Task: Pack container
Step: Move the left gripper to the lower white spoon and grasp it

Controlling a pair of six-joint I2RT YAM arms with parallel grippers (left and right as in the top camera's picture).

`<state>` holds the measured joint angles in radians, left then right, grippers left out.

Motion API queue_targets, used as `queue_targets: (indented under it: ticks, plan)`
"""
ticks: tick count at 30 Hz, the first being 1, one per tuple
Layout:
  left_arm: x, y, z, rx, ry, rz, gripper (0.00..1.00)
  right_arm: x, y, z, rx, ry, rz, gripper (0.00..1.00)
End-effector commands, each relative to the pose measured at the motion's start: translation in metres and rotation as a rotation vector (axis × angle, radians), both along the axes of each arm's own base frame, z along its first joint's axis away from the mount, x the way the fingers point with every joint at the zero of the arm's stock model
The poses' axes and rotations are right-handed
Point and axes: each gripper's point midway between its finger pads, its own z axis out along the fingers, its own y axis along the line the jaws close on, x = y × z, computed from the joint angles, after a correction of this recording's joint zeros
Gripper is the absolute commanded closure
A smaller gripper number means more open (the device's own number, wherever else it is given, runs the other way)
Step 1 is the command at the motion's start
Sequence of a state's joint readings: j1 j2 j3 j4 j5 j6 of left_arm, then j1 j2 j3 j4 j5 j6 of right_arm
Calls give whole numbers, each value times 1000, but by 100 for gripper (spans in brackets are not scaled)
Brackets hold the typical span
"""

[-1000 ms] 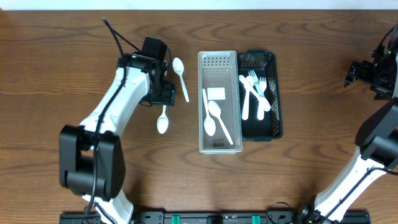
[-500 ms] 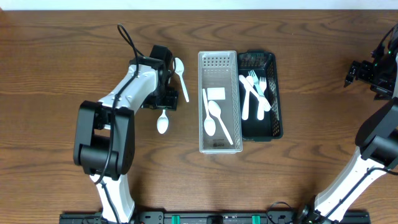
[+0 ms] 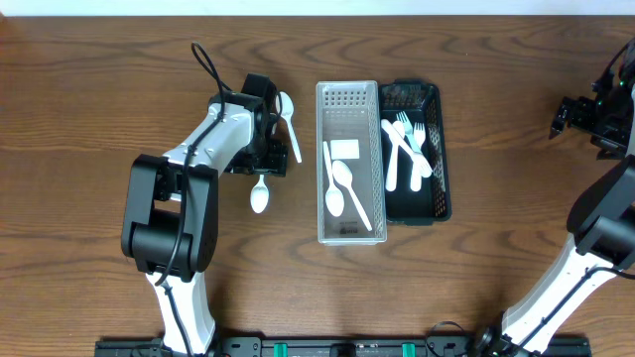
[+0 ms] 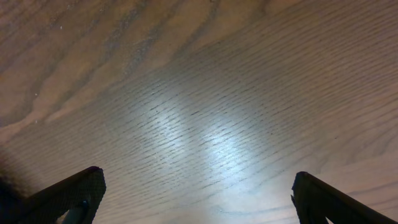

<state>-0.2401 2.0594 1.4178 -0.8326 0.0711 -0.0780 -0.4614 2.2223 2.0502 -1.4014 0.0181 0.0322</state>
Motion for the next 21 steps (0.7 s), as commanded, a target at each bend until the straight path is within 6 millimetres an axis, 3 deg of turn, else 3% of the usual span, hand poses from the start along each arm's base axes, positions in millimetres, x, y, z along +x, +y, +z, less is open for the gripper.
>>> queue_targets:
  ticks: [1, 16, 17, 19, 21]
  plan:
    - [-7, 0, -11, 2, 41, 9, 20, 0, 1, 2, -2, -4, 17, 1]
    - [-9, 1, -13, 3, 49, 8, 21, 0, 1, 2, -2, -4, 17, 1]
    - [-9, 1, -13, 4, 49, 8, 27, 0, 1, 2, -2, -4, 17, 1]
    - [-9, 1, -13, 4, 49, 8, 52, 0, 1, 2, -2, -4, 17, 1]
    - [-9, 1, -13, 4, 49, 8, 69, 0, 1, 2, -2, -4, 17, 1]
